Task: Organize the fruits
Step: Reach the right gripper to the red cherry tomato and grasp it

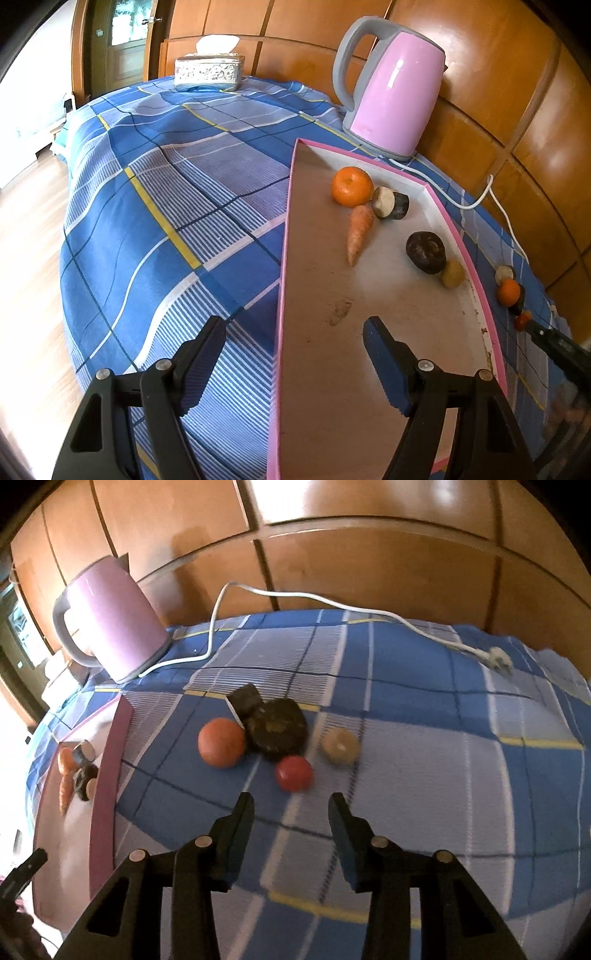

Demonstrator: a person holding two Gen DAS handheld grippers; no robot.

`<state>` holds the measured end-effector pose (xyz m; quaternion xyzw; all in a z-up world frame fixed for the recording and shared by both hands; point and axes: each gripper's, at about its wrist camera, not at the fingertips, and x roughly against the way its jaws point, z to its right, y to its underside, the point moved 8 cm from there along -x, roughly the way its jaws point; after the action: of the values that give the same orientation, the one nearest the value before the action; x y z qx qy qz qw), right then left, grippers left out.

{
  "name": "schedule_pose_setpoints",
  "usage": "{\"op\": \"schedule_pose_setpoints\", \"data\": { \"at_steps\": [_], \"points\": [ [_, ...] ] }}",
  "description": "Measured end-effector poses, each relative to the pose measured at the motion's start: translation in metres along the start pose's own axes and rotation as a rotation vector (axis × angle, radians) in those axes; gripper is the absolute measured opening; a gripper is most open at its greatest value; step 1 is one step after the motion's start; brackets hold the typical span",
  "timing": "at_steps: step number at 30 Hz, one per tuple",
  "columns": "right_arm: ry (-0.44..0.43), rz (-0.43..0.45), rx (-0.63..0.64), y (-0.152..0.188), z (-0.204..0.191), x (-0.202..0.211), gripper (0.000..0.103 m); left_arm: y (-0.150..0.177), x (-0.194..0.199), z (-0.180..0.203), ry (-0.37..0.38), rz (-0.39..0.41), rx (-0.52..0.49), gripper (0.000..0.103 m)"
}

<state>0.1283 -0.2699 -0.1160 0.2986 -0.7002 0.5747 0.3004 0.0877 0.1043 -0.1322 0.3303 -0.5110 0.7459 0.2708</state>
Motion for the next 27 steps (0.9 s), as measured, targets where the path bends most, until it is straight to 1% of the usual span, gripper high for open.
{"op": "schedule_pose_setpoints", "data": {
  "at_steps": [2,4,6,7,11,13,21,27],
  "points": [
    [0.029,-0.01,0.016,-0.004,-0.004,-0.01,0.042,0.0,-0.001,-0.001,-0.002,-0.004,0.003,0.078],
    [0.037,-0.021,0.021,-0.008,-0.002,-0.022,0.042,0.001,-0.003,-0.003,-0.006,-0.009,0.008,0.078],
    [0.04,-0.024,0.026,-0.009,0.0,-0.026,0.034,0.002,-0.004,-0.004,-0.008,-0.015,0.012,0.078],
    [0.052,-0.024,0.035,-0.009,0.0,-0.029,0.025,0.002,-0.004,-0.004,-0.009,-0.016,0.012,0.078],
    [0.072,-0.014,0.062,-0.009,-0.001,-0.031,0.025,0.002,-0.005,-0.004,-0.011,-0.015,0.014,0.078],
    [0.068,-0.018,0.082,-0.006,-0.003,-0.027,0.025,0.003,-0.004,-0.004,-0.011,-0.014,0.013,0.078],
    [0.006,-0.029,0.126,0.02,-0.016,-0.006,0.025,0.003,0.001,-0.001,-0.005,-0.005,0.006,0.078],
    [-0.071,-0.019,0.161,0.03,-0.037,0.014,0.025,0.003,0.006,0.0,0.001,0.004,0.005,0.079]
  ]
}}
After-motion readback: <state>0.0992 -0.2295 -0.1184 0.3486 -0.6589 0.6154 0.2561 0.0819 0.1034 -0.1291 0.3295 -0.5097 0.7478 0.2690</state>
